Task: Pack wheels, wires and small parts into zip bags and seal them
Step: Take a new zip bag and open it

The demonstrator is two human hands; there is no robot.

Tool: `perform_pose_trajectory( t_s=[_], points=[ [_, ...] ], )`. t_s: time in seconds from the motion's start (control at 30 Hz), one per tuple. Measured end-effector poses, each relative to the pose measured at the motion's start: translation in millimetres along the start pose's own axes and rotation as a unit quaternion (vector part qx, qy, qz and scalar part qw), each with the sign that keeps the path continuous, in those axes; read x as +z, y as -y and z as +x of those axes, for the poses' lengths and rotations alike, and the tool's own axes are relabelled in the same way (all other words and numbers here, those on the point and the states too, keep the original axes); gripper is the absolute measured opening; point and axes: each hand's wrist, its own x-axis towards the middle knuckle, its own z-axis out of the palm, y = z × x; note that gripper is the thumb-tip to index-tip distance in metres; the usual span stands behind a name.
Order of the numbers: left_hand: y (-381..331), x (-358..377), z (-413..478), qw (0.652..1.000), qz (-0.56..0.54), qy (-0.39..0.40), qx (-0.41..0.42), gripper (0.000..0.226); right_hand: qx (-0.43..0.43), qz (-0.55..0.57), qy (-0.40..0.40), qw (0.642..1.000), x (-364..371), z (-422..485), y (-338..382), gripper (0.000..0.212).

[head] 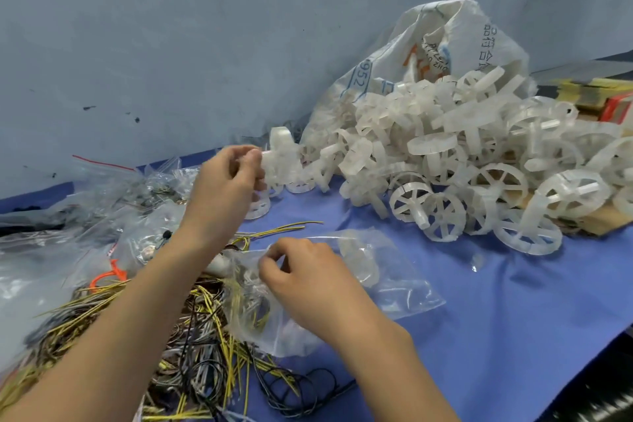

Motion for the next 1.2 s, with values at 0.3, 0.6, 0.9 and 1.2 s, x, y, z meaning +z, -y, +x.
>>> perform_pose_trajectory(
  t_s=[0.3, 0.6, 0.9, 1.2],
  points=[
    [-16.3, -85.1, -110.8, 0.974, -0.140, 0.084, -0.158, 0.021, 0.011, -0.038, -0.131, 0.991, -4.6, -22.1, 14.0, 0.020],
    [-12.3, -59.7, -128.5, 0.981, 0.030, 0.141, -0.131, 0.012, -0.018, -0.141, -0.189, 0.972, 0.1, -31.8, 33.2, 0.020],
    [-17.4, -31.1, -117.6, 0.955, -0.016, 0.257, -0.146, 0.030, -0.049, -0.202, -0.195, 0.958, 8.9, -45.9, 45.9, 0.022],
    [-67.9, 10.1, -130.6, 0.897, -0.397, 0.078, -0.177, 0.035, -0.043, -0.198, -0.159, 0.966, 12.7, -45.7, 51.1, 0.023]
  ],
)
